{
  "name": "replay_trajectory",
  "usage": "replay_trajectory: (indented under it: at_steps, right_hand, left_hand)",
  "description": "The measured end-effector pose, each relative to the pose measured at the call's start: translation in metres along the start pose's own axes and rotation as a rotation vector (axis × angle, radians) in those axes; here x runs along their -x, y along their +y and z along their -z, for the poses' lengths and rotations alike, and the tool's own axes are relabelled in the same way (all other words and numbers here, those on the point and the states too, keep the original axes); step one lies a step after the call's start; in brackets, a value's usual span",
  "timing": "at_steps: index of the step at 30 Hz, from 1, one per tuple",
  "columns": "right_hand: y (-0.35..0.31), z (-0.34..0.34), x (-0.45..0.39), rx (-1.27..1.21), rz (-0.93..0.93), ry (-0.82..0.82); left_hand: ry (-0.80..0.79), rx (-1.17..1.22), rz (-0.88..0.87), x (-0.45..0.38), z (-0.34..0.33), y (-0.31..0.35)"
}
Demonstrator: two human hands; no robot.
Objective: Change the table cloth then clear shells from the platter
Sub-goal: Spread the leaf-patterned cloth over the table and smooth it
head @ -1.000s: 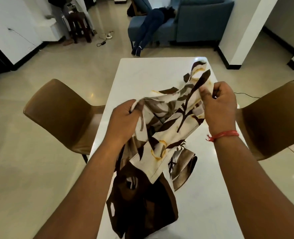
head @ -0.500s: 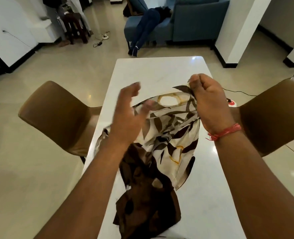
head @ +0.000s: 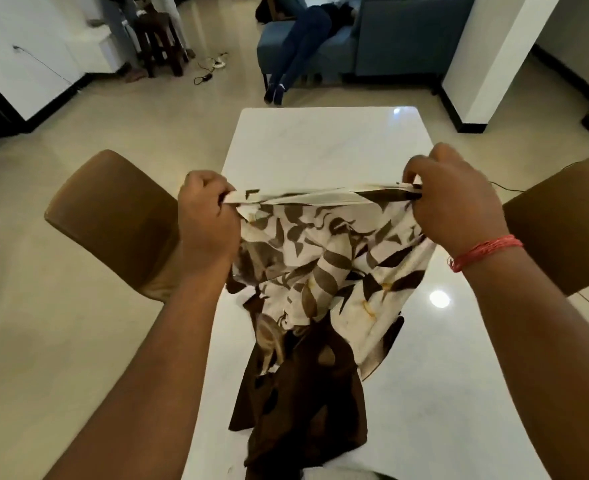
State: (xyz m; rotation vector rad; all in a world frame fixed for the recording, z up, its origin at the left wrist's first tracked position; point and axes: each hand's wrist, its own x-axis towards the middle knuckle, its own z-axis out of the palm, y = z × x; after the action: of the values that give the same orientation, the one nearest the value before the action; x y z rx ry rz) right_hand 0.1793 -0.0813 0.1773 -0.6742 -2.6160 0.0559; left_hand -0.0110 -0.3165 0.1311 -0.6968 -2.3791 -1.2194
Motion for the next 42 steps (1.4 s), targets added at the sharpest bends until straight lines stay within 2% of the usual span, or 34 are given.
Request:
replay_trajectory:
  at_steps: [3, 6, 10, 14, 18, 20, 24, 27, 29, 30, 35, 39, 40, 42]
  right_hand:
    - [0.030, -0.012, -0.005, 0.009, -0.161, 0.103]
    - [0.053, -0.020, -0.015, 0.015, -0.237, 0.101]
    - [0.075, -0.014, -0.034, -0.042, -0.253, 0.053]
    - [0.070, -0.012, -0.037, -0.121, -0.134, -0.064]
    - [0.073, -0.031, -0.024, -0.115, 0.056, -0.388]
    - [0.088, -0.048, -0.018, -0.005, 0.101, -0.461]
    - [0.122, -0.071, -0.006, 0.069, -0.149, -0.360]
    - [0.127, -0.069, -0.001, -0.076, -0.442, -0.127]
    - [0.113, -0.062, -0.002, -0.285, -0.571, -0.016]
    - [0.101, -0.058, -0.006, -0.370, -0.538, -0.012]
    - [-0.008, -0.026, -0.019, -0.520, -0.143, -0.127]
    - [-0.072, -0.019, -0.017, -0.457, 0.103, -0.163]
    - [-0.079, -0.021, -0.017, -0.436, 0.149, -0.147]
    - [-0.081, -0.028, -0.017, -0.344, 0.221, -0.091]
  left_hand:
    - [0.028, 0.277, 0.199, -0.018, 0.014, 0.025]
    - [0.045, 0.346, 0.390, -0.031, 0.022, 0.015]
    - [-0.017, 0.397, 0.527, -0.025, 0.022, -0.006]
    - [0.060, 0.523, 0.605, -0.027, 0.026, -0.009]
    - [0.194, 0.673, 0.760, -0.042, 0.037, -0.014]
    - [0.235, 0.682, 0.816, -0.048, 0.045, -0.025]
    - [0.252, 0.641, 0.876, -0.042, 0.047, -0.042]
    - [0.240, 0.663, 0.914, -0.030, 0.041, -0.047]
    - [0.168, 0.631, 0.898, -0.019, 0.036, -0.036]
    - [0.093, 0.609, 0.870, -0.013, 0.030, -0.027]
    - [-0.394, 0.554, 0.623, 0.009, 0.010, 0.031]
    - [-0.743, 0.558, 0.374, 0.023, -0.005, 0.071]
    - [-0.765, 0.528, 0.356, 0.024, -0.008, 0.076]
    - [-0.694, 0.448, 0.360, 0.020, -0.010, 0.078]
